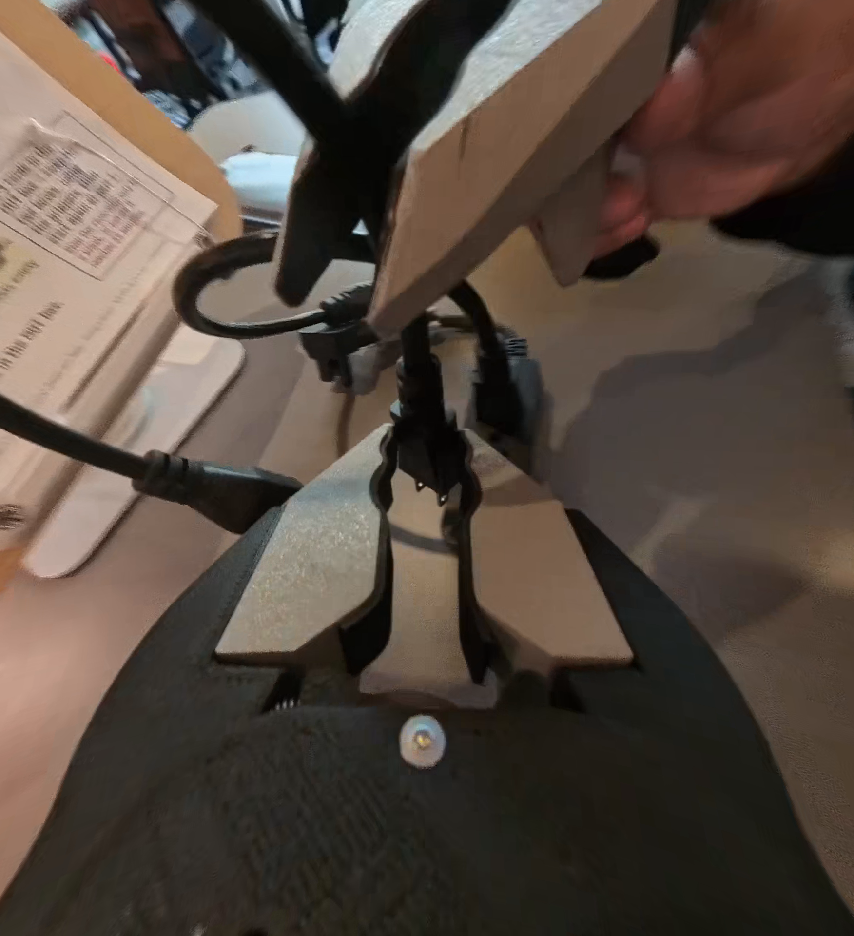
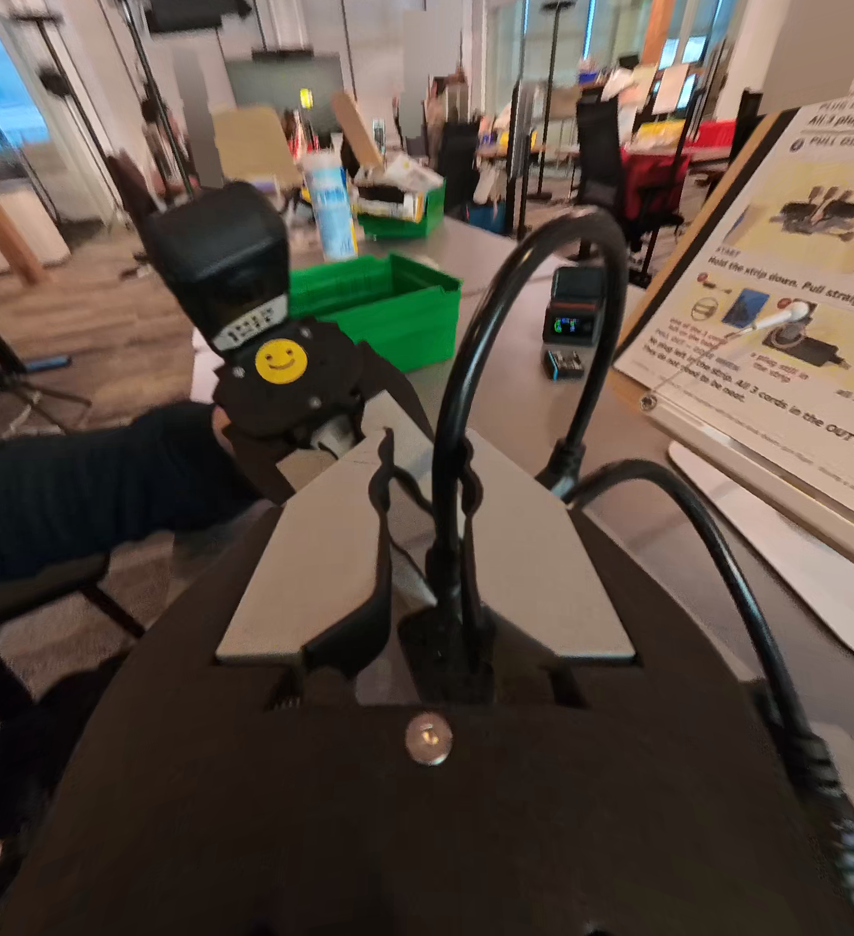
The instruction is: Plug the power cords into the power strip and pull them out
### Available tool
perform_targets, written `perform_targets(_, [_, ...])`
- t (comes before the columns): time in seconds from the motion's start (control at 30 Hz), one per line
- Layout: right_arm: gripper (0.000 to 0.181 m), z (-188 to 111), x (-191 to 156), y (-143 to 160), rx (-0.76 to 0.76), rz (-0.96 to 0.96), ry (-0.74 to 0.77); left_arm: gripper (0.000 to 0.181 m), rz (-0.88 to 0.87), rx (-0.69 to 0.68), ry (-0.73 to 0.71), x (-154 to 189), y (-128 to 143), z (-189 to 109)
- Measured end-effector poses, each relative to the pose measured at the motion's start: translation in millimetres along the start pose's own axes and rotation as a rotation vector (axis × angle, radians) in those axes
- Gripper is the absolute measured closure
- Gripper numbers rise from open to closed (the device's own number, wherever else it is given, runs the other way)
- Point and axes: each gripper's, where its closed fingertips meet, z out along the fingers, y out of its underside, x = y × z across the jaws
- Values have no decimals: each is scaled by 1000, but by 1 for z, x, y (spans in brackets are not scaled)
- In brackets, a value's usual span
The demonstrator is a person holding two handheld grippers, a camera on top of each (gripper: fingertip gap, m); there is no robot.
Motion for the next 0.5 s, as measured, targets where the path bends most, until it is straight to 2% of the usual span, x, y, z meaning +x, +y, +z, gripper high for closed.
perform_targets(0.17, [159,-2,11,22,-232,-155,10,160,174,-5,-240,-16,-1,11])
perform_targets(0.33, [166,-1,24,40,-463,-446,113,160,154,41,-334,-19,-6,3])
perform_targets(0.5, [174,4,20,44,-577,-470,55,161,130,38,-330,-20,-3,1])
